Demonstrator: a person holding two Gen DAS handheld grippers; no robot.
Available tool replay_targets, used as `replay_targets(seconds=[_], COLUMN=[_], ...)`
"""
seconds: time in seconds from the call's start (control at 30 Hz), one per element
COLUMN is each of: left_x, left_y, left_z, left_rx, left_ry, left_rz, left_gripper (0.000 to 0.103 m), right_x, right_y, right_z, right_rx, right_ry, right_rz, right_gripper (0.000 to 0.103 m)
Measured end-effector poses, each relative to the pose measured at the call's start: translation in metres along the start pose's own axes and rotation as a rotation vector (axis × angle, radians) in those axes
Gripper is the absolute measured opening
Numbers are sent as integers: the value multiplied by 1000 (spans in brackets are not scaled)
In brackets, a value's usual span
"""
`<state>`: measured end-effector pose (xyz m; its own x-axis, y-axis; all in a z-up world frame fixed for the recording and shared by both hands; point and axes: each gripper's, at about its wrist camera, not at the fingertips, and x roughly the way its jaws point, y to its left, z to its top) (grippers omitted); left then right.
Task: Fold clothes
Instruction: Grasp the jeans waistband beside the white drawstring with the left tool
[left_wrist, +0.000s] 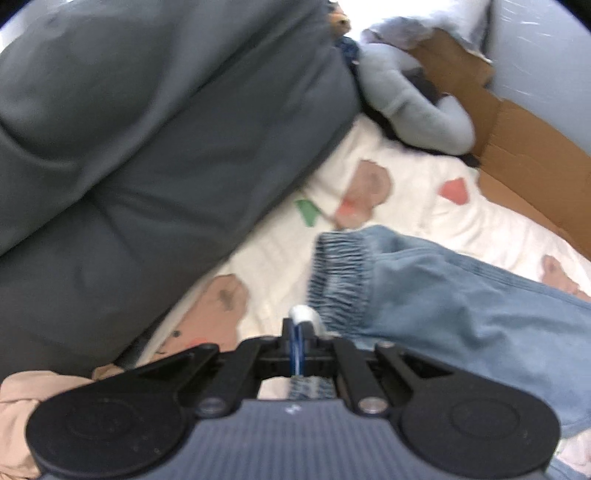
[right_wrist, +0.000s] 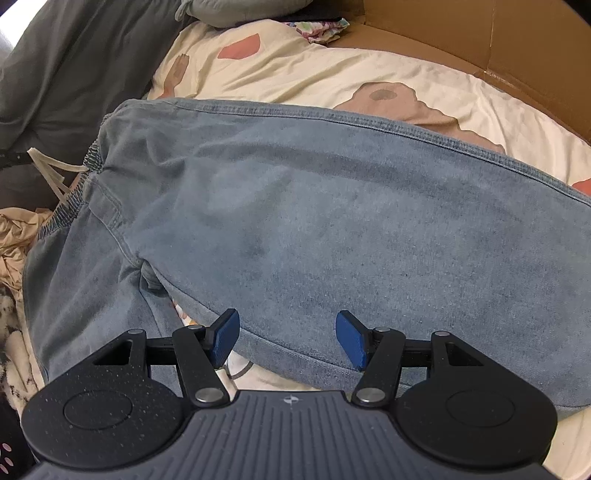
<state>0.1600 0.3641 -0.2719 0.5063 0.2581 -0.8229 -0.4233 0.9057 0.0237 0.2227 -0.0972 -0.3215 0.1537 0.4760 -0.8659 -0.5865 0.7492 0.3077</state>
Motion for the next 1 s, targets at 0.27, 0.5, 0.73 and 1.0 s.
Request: replay_targets(seconds=[0.27,0.5,0.73,1.0], left_x=[3,19,25,14], left_y=[-42,-52,-56,-60], left_z=[4,-3,-12,-15], left_rx=[-52,-213,-327,-257], left_ry=[105,211,247,214], left_rz=[-104,-210,-386,-369], left_gripper=[1,2,7,27], right_x=[-5,-7,-7,-5], right_y=[-5,-9,-10,-10], right_z=[-2,-3,-3,-5], right_rx=[7,18,18,18], right_ry=[-11,-14,-11,-5], right_rz=[-1,-2,-2,-3], right_gripper=[65,64,64,65])
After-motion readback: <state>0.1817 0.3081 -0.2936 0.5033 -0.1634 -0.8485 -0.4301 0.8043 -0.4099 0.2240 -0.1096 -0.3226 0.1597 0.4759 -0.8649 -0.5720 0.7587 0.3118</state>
